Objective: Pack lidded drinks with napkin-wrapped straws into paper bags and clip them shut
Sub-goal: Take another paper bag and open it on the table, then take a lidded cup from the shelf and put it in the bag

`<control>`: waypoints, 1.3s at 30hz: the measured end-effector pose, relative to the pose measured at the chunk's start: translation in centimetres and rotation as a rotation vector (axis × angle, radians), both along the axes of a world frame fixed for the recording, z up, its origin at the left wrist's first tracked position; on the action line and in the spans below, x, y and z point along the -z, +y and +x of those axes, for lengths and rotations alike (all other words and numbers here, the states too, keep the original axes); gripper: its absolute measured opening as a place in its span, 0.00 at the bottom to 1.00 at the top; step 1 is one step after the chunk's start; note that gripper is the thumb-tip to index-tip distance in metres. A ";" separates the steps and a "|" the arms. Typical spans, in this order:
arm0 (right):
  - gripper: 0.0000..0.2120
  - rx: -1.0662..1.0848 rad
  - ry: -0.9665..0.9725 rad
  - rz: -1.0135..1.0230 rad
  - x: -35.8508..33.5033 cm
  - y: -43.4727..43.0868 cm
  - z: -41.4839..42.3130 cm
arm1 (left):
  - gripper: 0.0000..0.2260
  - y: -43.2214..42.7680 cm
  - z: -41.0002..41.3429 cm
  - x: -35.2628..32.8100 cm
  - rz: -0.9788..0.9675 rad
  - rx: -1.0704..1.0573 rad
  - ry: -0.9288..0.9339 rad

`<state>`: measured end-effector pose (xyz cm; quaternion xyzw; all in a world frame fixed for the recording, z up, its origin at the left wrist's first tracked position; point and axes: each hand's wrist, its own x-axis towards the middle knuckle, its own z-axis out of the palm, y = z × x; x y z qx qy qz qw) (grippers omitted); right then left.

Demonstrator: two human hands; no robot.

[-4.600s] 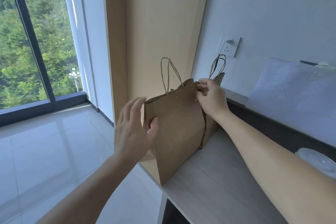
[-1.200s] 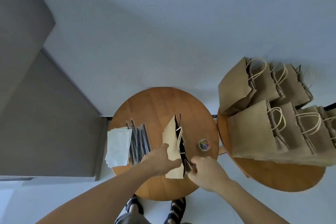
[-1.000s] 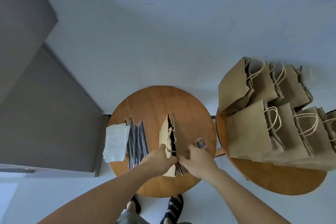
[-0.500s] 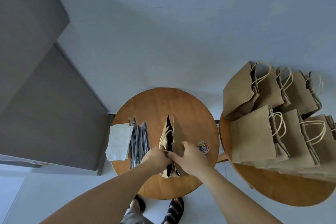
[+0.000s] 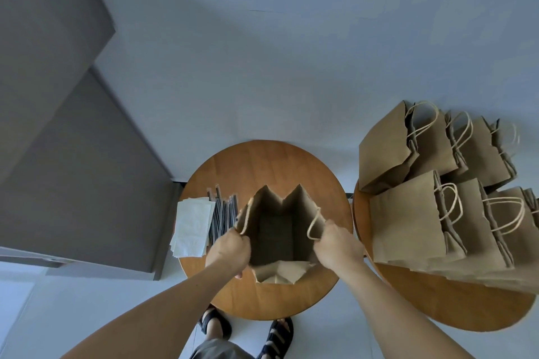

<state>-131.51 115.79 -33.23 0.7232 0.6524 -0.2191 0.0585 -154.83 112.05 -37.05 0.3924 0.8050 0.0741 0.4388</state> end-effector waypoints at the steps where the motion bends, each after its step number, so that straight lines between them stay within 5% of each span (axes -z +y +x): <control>1: 0.06 0.022 -0.017 -0.009 -0.1 0.0 0.9 | 0.06 -0.2 -0.9 0.0 0.000 -0.034 0.003; 9: 0.10 -0.046 0.118 -0.095 0.7 -1.6 -0.2 | 0.16 -1.4 0.7 0.1 -0.163 0.069 -0.235; 17: 0.42 -0.065 0.360 -0.327 -0.4 -0.8 1.0 | 0.43 0.9 -1.5 -2.1 -0.104 0.483 -0.251; 20: 0.40 -0.132 0.392 -0.381 -1.9 0.0 1.4 | 0.40 2.7 -2.2 -3.8 0.010 0.607 -0.008; 24: 0.29 -0.233 0.343 -0.126 -5.0 1.9 -0.1 | 0.34 5.2 -1.4 -7.8 0.185 0.593 0.344; 31: 0.26 -0.411 0.306 0.164 -11.8 6.5 -6.0 | 0.29 7.9 -3.1 -16.8 0.410 0.538 0.482; 39: 0.26 -0.662 0.372 0.355 -22.4 10.3 -18.5 | 0.30 6.3 -14.1 -29.2 0.664 0.262 0.661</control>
